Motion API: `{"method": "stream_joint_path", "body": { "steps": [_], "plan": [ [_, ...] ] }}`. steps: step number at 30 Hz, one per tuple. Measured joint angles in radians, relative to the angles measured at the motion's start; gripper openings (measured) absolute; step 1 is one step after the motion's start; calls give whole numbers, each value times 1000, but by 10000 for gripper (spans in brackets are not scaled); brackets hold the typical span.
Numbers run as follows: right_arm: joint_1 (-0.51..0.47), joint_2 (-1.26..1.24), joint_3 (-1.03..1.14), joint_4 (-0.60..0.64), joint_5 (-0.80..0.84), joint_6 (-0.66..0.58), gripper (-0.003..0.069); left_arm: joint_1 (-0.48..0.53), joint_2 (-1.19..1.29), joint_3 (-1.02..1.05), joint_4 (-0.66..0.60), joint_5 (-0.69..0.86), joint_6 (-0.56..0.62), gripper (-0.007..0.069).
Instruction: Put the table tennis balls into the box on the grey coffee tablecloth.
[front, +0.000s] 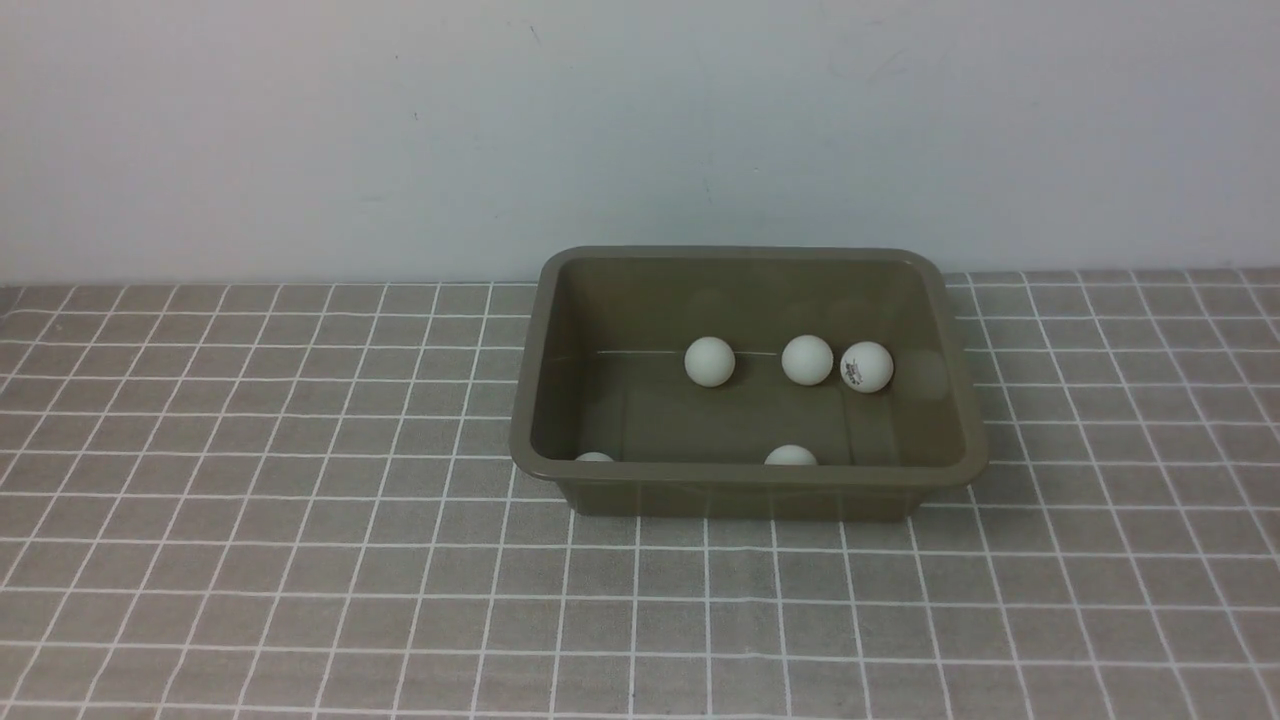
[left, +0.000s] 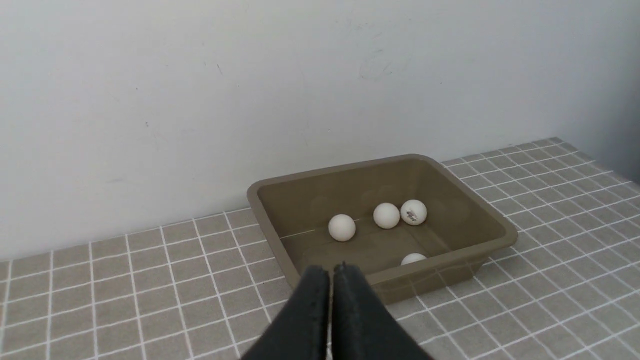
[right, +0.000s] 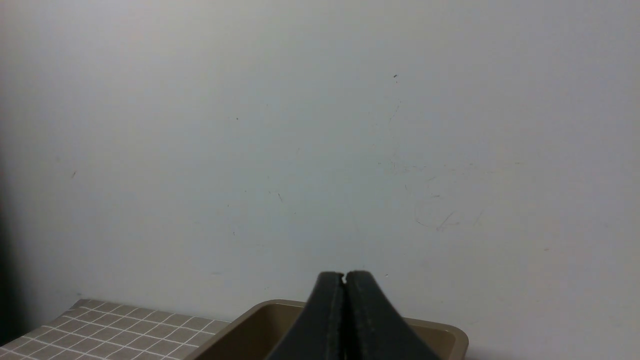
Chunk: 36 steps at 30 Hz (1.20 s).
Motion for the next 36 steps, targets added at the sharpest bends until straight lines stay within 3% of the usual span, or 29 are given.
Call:
{"method": "stream_joint_path", "body": {
  "steps": [4, 11, 17, 36],
  "plan": [
    [0, 0, 0, 0, 0, 0, -14, 43, -45, 112, 76, -101, 7, -5],
    [0, 0, 0, 0, 0, 0, -14, 237, -254, 500, 102, -314, 7, -5],
    [0, 0, 0, 0, 3, -1, -14, 275, -279, 729, 118, -356, 7, -5],
    [0, 0, 0, 0, 12, -1, -14, 277, -279, 752, 124, -342, 7, -5]
  ]
}}
